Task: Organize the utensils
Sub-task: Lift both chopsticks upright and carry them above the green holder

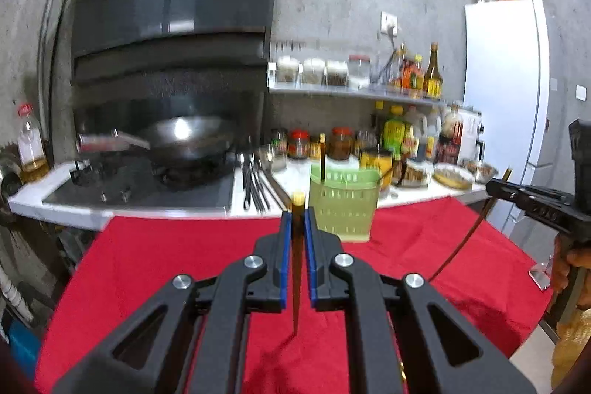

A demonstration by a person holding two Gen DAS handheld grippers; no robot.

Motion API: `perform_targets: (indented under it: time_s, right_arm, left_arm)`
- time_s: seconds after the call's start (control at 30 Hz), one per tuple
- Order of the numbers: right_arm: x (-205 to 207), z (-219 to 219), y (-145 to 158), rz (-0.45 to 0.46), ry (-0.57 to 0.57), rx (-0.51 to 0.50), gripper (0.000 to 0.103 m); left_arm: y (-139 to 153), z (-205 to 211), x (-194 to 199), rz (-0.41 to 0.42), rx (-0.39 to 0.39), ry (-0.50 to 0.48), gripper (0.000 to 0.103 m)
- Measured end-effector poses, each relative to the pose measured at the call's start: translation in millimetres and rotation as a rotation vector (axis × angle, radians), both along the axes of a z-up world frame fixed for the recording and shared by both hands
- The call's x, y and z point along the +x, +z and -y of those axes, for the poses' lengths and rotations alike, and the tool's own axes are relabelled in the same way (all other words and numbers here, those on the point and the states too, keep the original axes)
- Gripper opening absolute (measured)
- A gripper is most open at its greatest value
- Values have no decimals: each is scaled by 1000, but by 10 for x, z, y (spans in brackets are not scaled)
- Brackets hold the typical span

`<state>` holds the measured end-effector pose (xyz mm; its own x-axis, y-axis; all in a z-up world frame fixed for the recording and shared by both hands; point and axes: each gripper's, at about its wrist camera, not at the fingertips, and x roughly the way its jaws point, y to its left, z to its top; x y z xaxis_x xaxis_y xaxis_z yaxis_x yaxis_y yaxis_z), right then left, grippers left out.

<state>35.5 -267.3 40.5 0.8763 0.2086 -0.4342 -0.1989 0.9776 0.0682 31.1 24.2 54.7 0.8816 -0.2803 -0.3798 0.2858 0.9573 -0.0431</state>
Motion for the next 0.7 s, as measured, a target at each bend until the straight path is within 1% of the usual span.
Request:
perform_targets:
  time_s: [0.13, 0.2, 0.33, 0.37, 0.5, 0.6, 0.7]
  right_arm:
    - [172, -22, -308, -89, -4, 5, 7]
    - [213, -46, -420, -116, -6, 3, 7]
    - [218, -62, -480, -128, -8, -3, 6]
    - [217, -63, -479, -130, -8, -4, 6]
    - [204, -67, -473, -136, -9, -16, 6]
    - [199, -56, -450, -128, -12, -20, 6]
    - [223, -46, -385, -113, -13, -26, 6]
  left_arm:
    - [-205, 54, 118, -71, 23, -8, 7]
    - [-316, 65, 189, -123, 34, -4, 7]
    - [-557, 75, 310, -225, 61, 7, 7]
    - [-593, 67, 316, -237, 60, 12, 6]
    - [-592, 61, 257, -231, 57, 5, 6]
    - [-540, 84, 227, -210, 62, -3, 6]
    - [-424, 116, 257, -172, 53, -8, 6]
